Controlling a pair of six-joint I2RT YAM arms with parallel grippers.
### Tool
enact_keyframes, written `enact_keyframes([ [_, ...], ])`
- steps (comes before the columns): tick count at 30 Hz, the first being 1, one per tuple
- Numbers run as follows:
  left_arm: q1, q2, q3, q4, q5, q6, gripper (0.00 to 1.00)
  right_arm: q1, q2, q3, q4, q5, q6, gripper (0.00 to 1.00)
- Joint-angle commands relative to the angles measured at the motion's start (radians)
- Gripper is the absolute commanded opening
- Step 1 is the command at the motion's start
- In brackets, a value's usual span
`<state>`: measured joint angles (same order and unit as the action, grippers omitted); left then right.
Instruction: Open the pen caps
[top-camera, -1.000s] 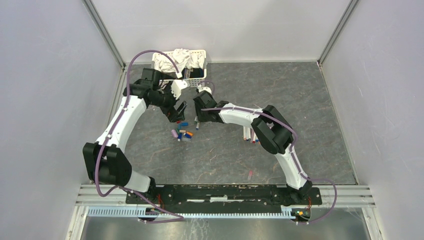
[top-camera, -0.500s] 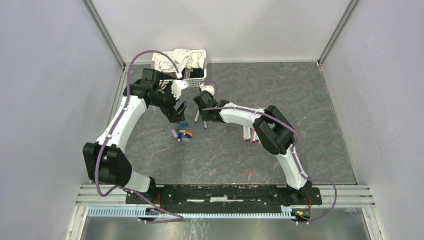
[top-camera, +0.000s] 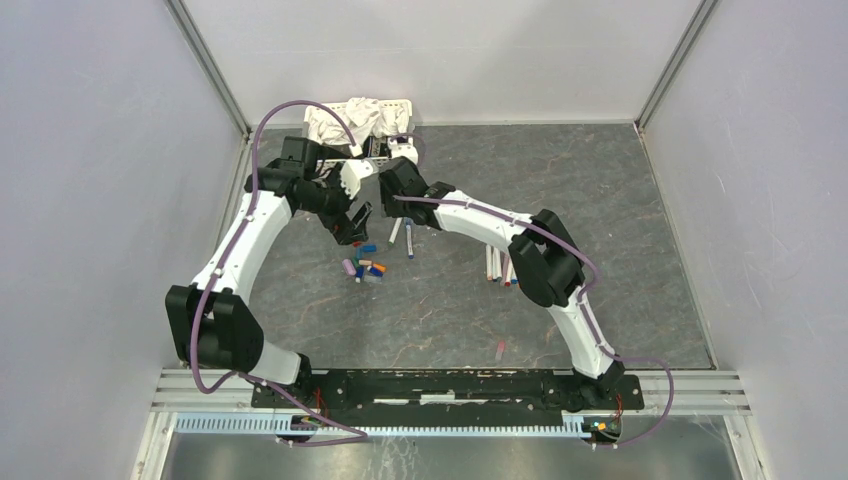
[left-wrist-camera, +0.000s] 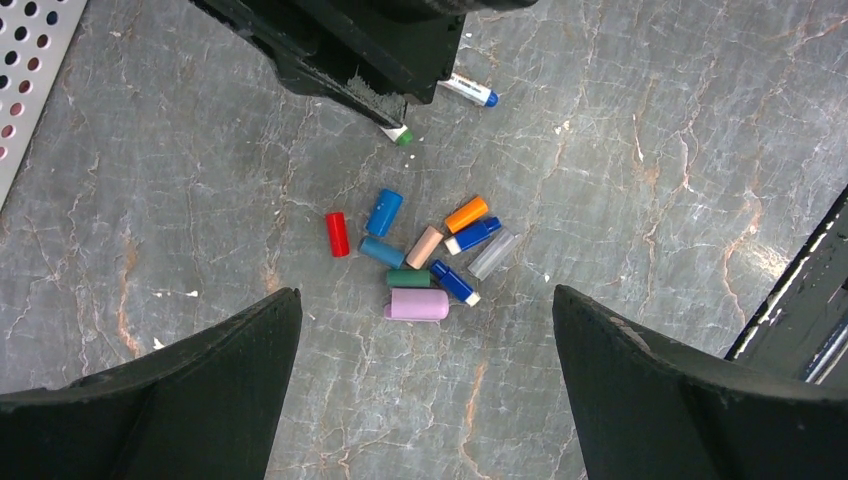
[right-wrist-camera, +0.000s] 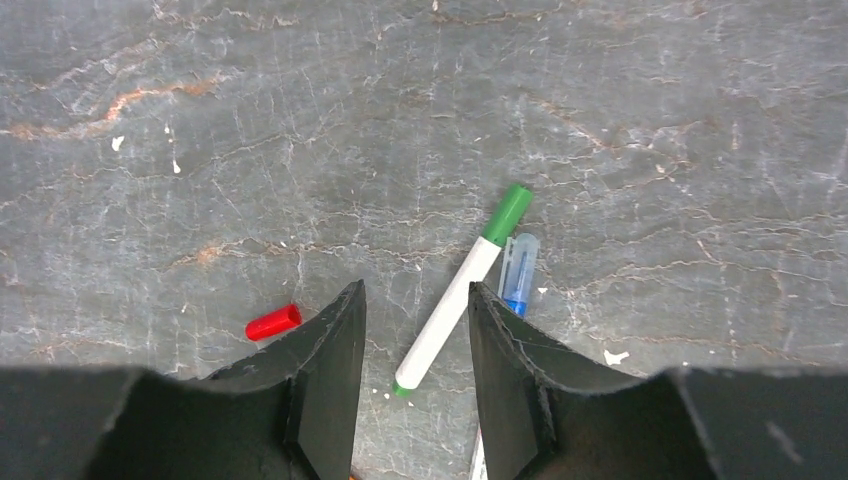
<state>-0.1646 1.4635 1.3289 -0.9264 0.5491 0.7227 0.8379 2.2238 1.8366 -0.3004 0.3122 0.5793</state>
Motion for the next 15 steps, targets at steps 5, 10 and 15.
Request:
enact_keyframes([
  [5, 0.014, -0.021, 0.025, -0.002, 0.000, -0.005, 1.00, 0.012, 0.104, 0.079, -0.013, -0.062, 0.019, 0.45],
  [10, 0.017, -0.022, 0.026, -0.001, 0.001, -0.002, 1.00, 0.019, 0.113, 0.070, -0.042, -0.048, 0.033, 0.44],
  [15, 0.019, -0.020, 0.030, -0.004, -0.005, 0.003, 1.00, 0.024, 0.114, 0.052, -0.069, -0.022, 0.039, 0.42],
])
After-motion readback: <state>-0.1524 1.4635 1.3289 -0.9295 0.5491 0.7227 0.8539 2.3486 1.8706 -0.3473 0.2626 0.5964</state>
